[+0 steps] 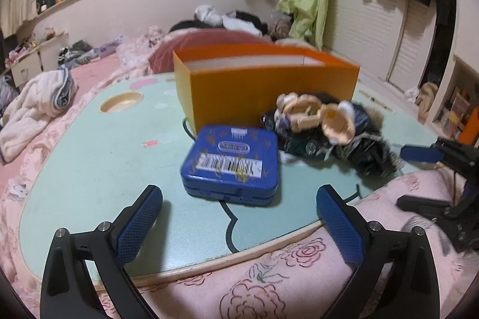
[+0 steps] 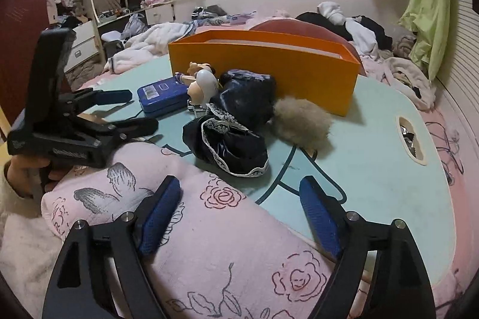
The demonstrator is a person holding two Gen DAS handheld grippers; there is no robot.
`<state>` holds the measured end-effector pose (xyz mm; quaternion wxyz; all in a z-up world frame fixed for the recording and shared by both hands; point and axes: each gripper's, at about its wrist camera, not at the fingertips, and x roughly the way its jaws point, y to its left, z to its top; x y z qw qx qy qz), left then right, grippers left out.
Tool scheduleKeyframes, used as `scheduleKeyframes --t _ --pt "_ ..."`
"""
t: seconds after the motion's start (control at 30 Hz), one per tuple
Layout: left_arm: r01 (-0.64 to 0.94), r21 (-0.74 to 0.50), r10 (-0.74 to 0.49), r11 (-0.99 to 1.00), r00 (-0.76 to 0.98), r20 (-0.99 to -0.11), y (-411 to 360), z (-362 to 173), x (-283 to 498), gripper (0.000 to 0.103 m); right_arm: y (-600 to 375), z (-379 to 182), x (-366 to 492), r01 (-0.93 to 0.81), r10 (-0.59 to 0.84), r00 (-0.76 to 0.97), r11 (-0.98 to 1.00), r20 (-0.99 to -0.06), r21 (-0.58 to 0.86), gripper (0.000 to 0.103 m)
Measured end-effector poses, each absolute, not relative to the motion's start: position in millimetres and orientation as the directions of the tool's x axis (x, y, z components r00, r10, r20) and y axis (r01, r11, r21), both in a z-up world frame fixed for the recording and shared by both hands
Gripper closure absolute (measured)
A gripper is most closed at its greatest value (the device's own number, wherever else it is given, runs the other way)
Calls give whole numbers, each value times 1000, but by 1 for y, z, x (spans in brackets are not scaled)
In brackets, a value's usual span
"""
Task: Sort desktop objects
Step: 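Grasp the cream figurine in the box with the right tool, place it on table, then reach into the orange box and grasp the brown small box with the left tool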
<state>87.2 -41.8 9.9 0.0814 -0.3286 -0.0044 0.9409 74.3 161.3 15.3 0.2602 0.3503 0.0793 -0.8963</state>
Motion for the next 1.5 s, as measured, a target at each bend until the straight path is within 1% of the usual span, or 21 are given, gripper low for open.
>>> scheduleKeyframes --t 0.03,0.07,0.2,0.23,0.3,0.37,0.43,0.47,0.53,0.7,0.77,0.83,0.9,1.0,1.03,1.07,1.13,1.2,1.3,1.4,1.5 --pt "-145 -58 151 -988 -788 -597 -43 16 90 2 161 16 74 522 -410 -620 -852 -669 39 21" --pt "-142 -52 146 -988 -802 -579 -44 25 93 8 163 14 73 522 -410 -619 -852 -670 39 21" --pt "-164 -84 183 -983 -815 -550 -49 66 84 37 163 15 73 522 -411 -619 -852 -669 40 21" --pt "-174 -113 207 -978 -801 -562 -50 78 74 43 163 15 73 522 -411 -619 -852 -669 40 21" --pt "-191 -169 255 -967 -741 -621 -50 94 45 68 162 14 76 523 -411 -620 -852 -669 40 21" --pt "-197 -174 262 -965 -656 -708 -43 102 1 73 162 14 76 522 -411 -620 -852 -669 40 21" --pt "-185 -123 207 -975 -563 -800 -30 99 -43 70 163 14 76 523 -412 -619 -852 -669 40 21" --pt "-155 -102 168 -983 -506 -846 -23 92 -65 60 163 14 76 523 -412 -619 -852 -669 40 21" --pt "-82 -56 86 -995 -418 -904 -15 75 -103 57 163 14 76 523 -413 -619 -851 -668 41 21" --pt "-30 38 -27 -999 -315 -949 6 40 -155 57 163 13 76 524 -416 -619 -851 -666 45 21" --pt "31 109 -113 -994 -279 -954 8 26 -169 57 163 13 76 524 -417 -619 -851 -666 46 21" --pt "34 158 -161 -987 -273 -948 12 18 -176 51 163 13 76 524 -418 -618 -851 -665 47 21" --pt "-13 112 -105 -994 -270 -957 21 18 -176 49 162 13 77 524 -418 -619 -851 -665 47 21" --pt "-139 -160 189 -977 -226 -956 31 31 -170 52 164 12 77 524 -422 -618 -850 -663 52 21" --pt "-151 -223 253 -963 -229 -940 31 39 -168 52 164 13 77 524 -423 -618 -850 -662 54 21" --pt "-145 -219 252 -965 -268 -930 28 49 -166 52 164 13 77 524 -423 -618 -850 -662 54 21" --pt "-102 -129 158 -986 -369 -916 20 70 -163 49 163 13 77 524 -423 -619 -850 -662 53 21" --pt "-57 -54 72 -997 -382 -921 10 78 -165 37 164 13 77 524 -423 -618 -850 -662 54 21" --pt "-8 60 -55 -998 -324 -945 -1 73 -173 37 164 13 77 524 -424 -618 -850 -662 55 21" --pt "-31 130 -117 -991 -258 -959 -2 56 -176 37 164 13 77 524 -423 -619 -850 -662 53 21" --pt "-33 257 -242 -966 -241 -940 3 36 -182 34 164 13 77 524 -424 -619 -850 -661 54 21"
